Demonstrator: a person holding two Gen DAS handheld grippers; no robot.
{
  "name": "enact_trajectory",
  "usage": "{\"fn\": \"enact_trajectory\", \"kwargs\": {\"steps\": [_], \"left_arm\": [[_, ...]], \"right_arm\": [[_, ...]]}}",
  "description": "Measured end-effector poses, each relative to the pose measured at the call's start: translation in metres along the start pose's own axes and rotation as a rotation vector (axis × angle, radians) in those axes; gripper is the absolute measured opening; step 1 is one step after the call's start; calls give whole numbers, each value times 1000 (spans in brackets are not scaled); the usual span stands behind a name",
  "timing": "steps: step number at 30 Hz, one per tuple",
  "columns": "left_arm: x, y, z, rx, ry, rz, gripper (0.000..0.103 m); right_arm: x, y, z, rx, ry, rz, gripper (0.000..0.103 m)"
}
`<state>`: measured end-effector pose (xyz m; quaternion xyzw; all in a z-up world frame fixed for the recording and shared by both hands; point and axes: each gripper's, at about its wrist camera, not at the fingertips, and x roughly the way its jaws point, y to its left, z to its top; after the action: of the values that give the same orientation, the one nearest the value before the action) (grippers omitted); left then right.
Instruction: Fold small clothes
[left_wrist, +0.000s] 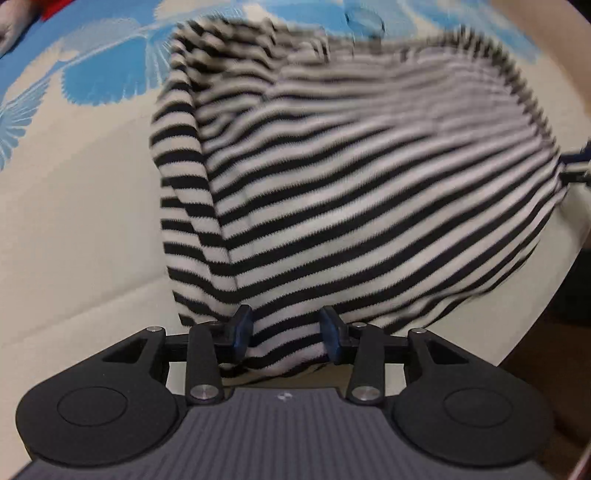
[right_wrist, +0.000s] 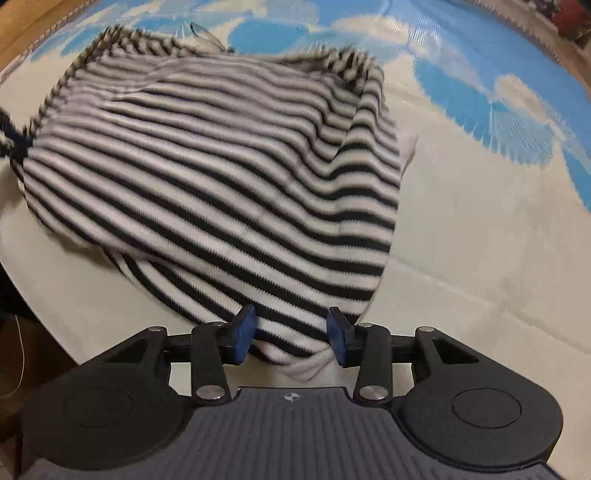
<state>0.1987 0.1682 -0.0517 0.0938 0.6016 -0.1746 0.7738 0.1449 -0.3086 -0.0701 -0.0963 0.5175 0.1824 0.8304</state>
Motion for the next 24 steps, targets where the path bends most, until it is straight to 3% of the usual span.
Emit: {"fn": "enact_trajectory", "kwargs": {"steps": [4, 6, 8, 11, 12, 14, 17, 20, 24], "left_arm": [[-44, 32, 0, -183, -191, -122, 46], [-57, 52, -1, -300, -257, -141, 46], [-59, 70, -1, -399, -276, -132, 50], [-45, 86, 1, -488, -242, -129, 57], [-39, 89, 1, -504, -233, -141, 58], [-28, 94, 2, -534, -214, -160, 62], [-1, 95, 6, -550, -166, -150, 62], [19, 98, 10, -548, -133, -127, 74], [38, 102, 13, -548, -141, -177, 82]], "right_arm": [[-58, -9, 19, 115, -225, -64, 44], [-92, -17, 27, 171, -360, -116, 46], [-122, -19, 23, 228, -486, -130, 59], [-131, -23, 5, 329, -578, -136, 62], [-125, -25, -2, 374, -579, -127, 62], [-107, -31, 2, 423, -474, -131, 55], [-101, -32, 7, 425, -501, -162, 54], [-86, -35, 11, 414, -430, -179, 54], [-81, -32, 15, 395, -422, -181, 54]]}}
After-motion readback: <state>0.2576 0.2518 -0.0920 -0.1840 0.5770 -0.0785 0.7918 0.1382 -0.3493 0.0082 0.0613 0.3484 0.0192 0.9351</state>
